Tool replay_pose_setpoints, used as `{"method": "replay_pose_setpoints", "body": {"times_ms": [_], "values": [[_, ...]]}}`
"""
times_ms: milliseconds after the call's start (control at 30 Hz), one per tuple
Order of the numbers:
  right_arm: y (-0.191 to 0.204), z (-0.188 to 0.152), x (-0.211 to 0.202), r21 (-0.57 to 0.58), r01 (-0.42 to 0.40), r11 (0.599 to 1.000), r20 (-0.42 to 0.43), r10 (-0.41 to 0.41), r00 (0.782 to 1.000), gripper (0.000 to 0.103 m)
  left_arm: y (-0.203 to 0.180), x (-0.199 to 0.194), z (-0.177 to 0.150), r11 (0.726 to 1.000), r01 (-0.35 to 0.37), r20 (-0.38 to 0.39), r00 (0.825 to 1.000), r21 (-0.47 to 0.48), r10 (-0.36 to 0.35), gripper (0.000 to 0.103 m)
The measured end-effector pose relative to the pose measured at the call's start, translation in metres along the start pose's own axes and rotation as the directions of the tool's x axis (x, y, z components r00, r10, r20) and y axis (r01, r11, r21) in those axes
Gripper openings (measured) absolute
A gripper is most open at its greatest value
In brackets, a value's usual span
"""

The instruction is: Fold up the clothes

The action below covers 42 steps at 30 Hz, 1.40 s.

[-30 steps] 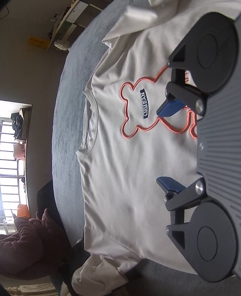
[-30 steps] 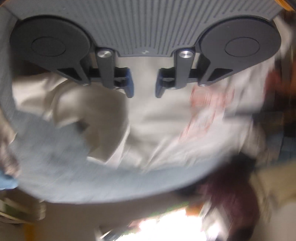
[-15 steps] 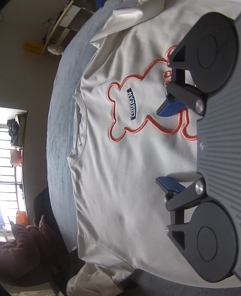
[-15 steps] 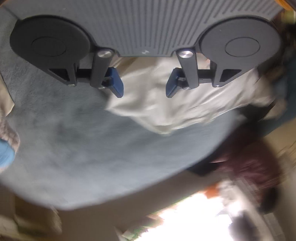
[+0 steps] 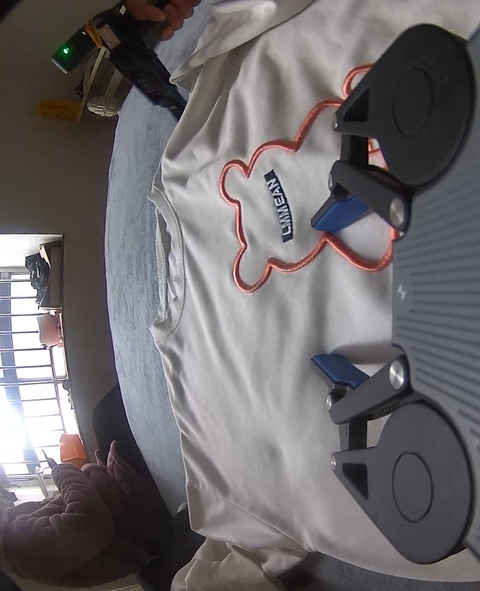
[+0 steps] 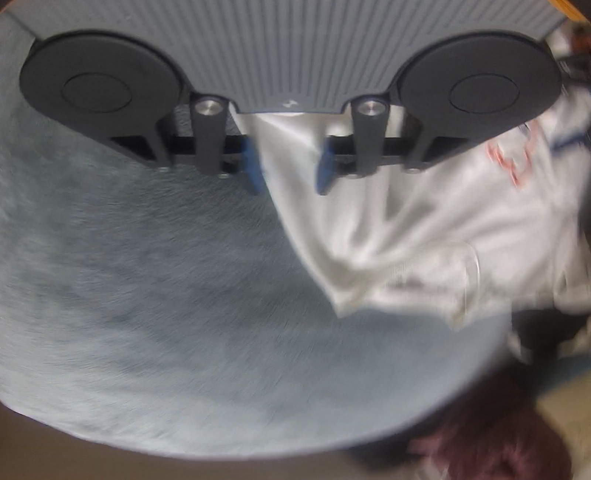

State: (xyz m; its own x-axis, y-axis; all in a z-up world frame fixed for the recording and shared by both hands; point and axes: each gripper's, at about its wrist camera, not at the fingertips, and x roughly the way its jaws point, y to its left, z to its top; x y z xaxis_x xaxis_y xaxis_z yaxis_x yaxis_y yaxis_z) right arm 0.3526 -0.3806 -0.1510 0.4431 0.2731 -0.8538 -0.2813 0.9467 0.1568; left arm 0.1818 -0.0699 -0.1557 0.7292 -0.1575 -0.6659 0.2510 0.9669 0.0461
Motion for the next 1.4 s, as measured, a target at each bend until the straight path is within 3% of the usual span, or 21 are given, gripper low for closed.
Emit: {"method": "replay_pose_setpoints", "body": {"times_ms": [67, 133, 233, 433, 533, 633, 800, 933, 1000, 1067, 1133, 1167, 1267, 1333, 1367, 1400], "values": [[0.008, 0.000, -0.001, -0.076, 0.035, 0.997, 0.009, -0.035, 0.999, 0.002, -0.002, 0.003, 0.002, 1.000, -0.002, 0.013, 1.000, 0.004, 0.002, 0.075], [0.008, 0.007, -0.010, -0.096, 0.096, 0.991, 0.071, -0.089, 0.993, 0.002, -0.003, 0.006, 0.005, 1.000, -0.007, 0.022, 1.000, 0.002, 0.007, 0.075], [0.006, 0.019, -0.015, -0.116, 0.207, 0.971, 0.141, -0.190, 0.972, 0.002, -0.006, 0.011, 0.008, 1.000, -0.014, 0.030, 0.999, 0.010, 0.014, 0.075], [0.024, 0.016, 0.027, -0.293, 0.348, 0.891, 0.116, -0.328, 0.938, 0.002, -0.013, 0.016, 0.008, 0.999, -0.024, 0.042, 0.999, 0.034, 0.023, 0.075], [0.013, 0.018, 0.016, -0.211, 0.307, 0.928, 0.129, -0.285, 0.950, 0.006, -0.013, 0.016, 0.007, 0.999, -0.025, 0.046, 0.999, 0.035, 0.024, 0.075], [0.000, 0.021, 0.003, -0.116, 0.253, 0.961, 0.150, -0.235, 0.960, 0.025, -0.013, 0.017, 0.007, 0.999, -0.026, 0.045, 0.999, 0.037, 0.025, 0.075], [-0.021, 0.025, -0.020, 0.043, 0.149, 0.988, 0.194, -0.155, 0.969, 0.025, -0.012, 0.017, 0.008, 0.999, -0.026, 0.039, 0.999, 0.030, 0.025, 0.075], [-0.037, 0.029, -0.039, 0.165, 0.057, 0.985, 0.238, -0.096, 0.967, 0.026, -0.013, 0.015, 0.009, 0.999, -0.029, 0.036, 0.999, 0.025, 0.028, 0.075], [-0.008, 0.031, -0.025, 0.021, -0.032, 0.999, 0.165, 0.028, 0.986, 0.025, -0.014, 0.013, 0.010, 0.999, -0.035, 0.032, 0.999, 0.023, 0.035, 0.075], [0.027, 0.031, -0.004, -0.126, -0.124, 0.984, 0.049, 0.132, 0.990, 0.024, -0.015, 0.011, 0.011, 0.999, -0.040, 0.026, 0.999, 0.019, 0.039, 0.074], [0.052, 0.030, 0.017, -0.193, -0.131, 0.972, -0.029, 0.128, 0.991, 0.024, -0.015, 0.007, 0.012, 0.999, -0.042, 0.025, 0.999, 0.022, 0.041, 0.074], [0.059, 0.031, 0.029, -0.193, -0.095, 0.977, -0.040, 0.088, 0.995, 0.024, -0.015, 0.005, 0.011, 0.999, -0.043, 0.026, 0.999, 0.026, 0.042, 0.074], [0.049, 0.044, 0.043, -0.011, 0.031, 0.999, 0.055, -0.030, 0.998, 0.023, -0.015, -0.001, 0.010, 0.998, -0.044, 0.028, 0.999, 0.034, 0.043, 0.074], [0.039, 0.052, 0.037, 0.126, 0.089, 0.988, 0.132, -0.106, 0.986, 0.025, -0.014, -0.005, 0.008, 0.999, -0.042, 0.029, 0.999, 0.033, 0.041, 0.074], [0.035, 0.054, 0.031, 0.170, 0.116, 0.979, 0.161, -0.144, 0.977, 0.025, -0.012, -0.007, 0.008, 0.999, -0.041, 0.030, 0.999, 0.031, 0.040, 0.074], [0.035, 0.055, 0.023, 0.181, 0.096, 0.979, 0.174, -0.128, 0.976, 0.026, -0.010, -0.009, 0.007, 0.999, -0.039, 0.031, 0.999, 0.028, 0.038, 0.074]]}}
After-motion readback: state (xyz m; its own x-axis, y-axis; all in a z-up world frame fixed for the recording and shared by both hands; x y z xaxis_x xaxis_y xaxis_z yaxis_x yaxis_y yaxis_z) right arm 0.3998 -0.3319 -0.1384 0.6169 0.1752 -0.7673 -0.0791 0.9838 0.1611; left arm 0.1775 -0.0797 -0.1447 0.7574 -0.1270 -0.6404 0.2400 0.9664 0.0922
